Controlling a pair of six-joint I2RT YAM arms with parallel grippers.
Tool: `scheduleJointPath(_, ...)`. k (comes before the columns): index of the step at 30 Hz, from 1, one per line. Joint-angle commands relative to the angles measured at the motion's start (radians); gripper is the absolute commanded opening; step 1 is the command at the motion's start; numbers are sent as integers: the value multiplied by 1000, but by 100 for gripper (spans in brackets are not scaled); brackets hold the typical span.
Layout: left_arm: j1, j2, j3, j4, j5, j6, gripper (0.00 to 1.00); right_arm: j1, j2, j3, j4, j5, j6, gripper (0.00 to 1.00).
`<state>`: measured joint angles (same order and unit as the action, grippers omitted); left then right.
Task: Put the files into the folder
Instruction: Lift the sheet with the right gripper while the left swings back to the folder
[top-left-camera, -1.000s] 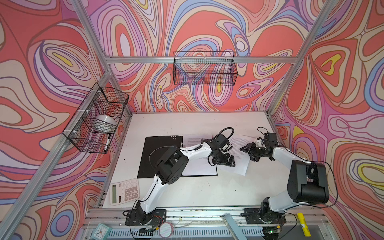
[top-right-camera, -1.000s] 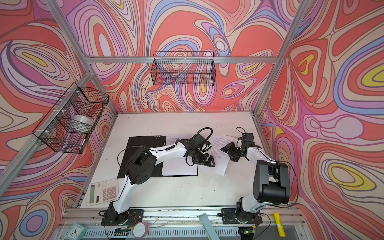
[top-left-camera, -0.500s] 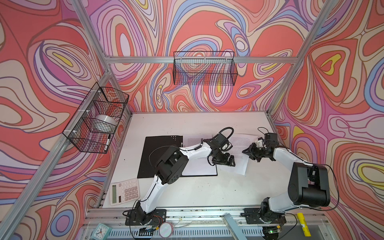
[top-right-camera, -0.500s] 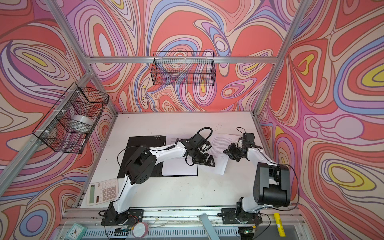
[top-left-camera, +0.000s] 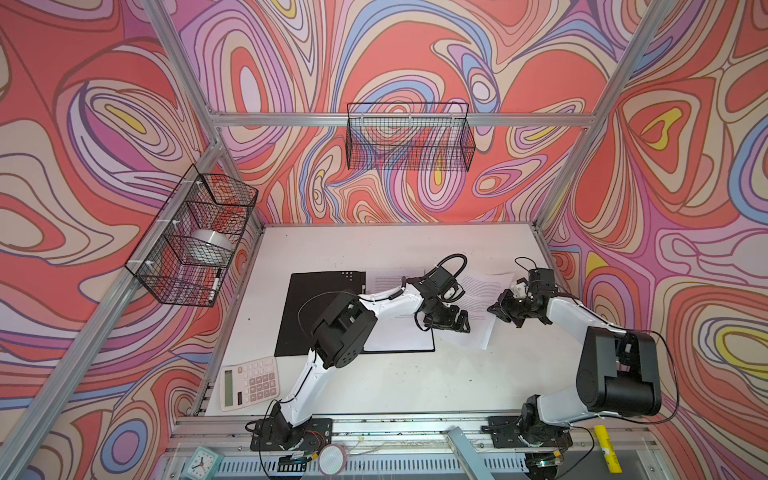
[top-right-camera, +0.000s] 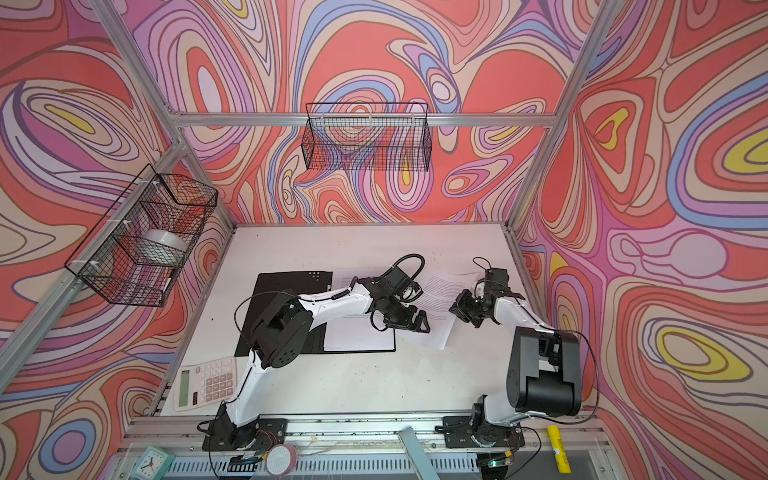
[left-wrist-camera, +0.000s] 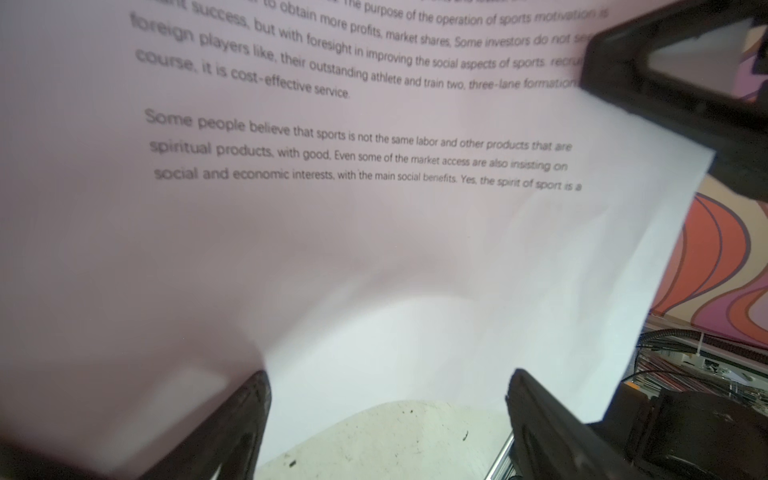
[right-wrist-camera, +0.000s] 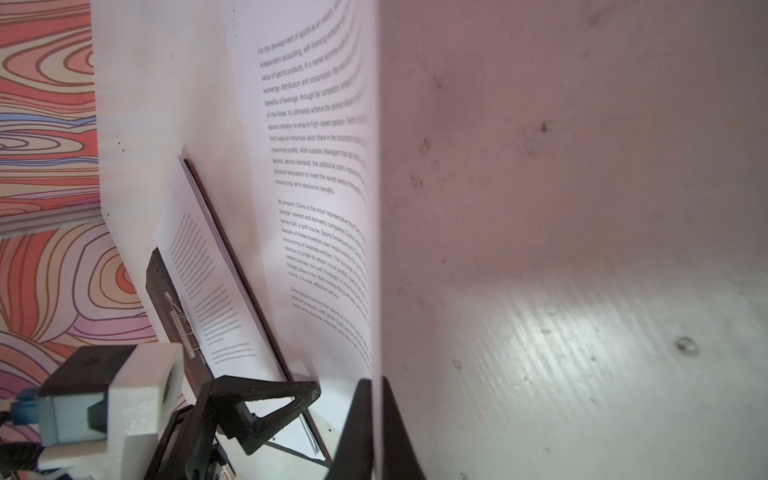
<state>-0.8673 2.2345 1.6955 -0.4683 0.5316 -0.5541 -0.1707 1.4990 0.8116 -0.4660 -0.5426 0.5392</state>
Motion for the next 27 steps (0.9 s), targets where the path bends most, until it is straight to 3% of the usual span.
scheduleJointPath(1, 12, 25, 28, -98, -5, -10, 89, -4, -7, -15, -14, 23, -19, 0)
scheduleJointPath(13, 22, -177, 157, -65, 76, -22, 90, -3, -61, 42, -76, 110, -28, 0)
scheduleJointPath(20, 100, -438, -68, -19, -4, -2, 92, -3, -50, 130, -87, 133, -30, 0)
scheduleJointPath(23, 153, -569, -190, -50, -86, 42, 100, -3, -24, 182, -99, 144, -34, 0)
scheduleJointPath(27, 224, -749, -350, -83, -208, 112, 100, 3, 13, 265, -131, 143, -25, 0)
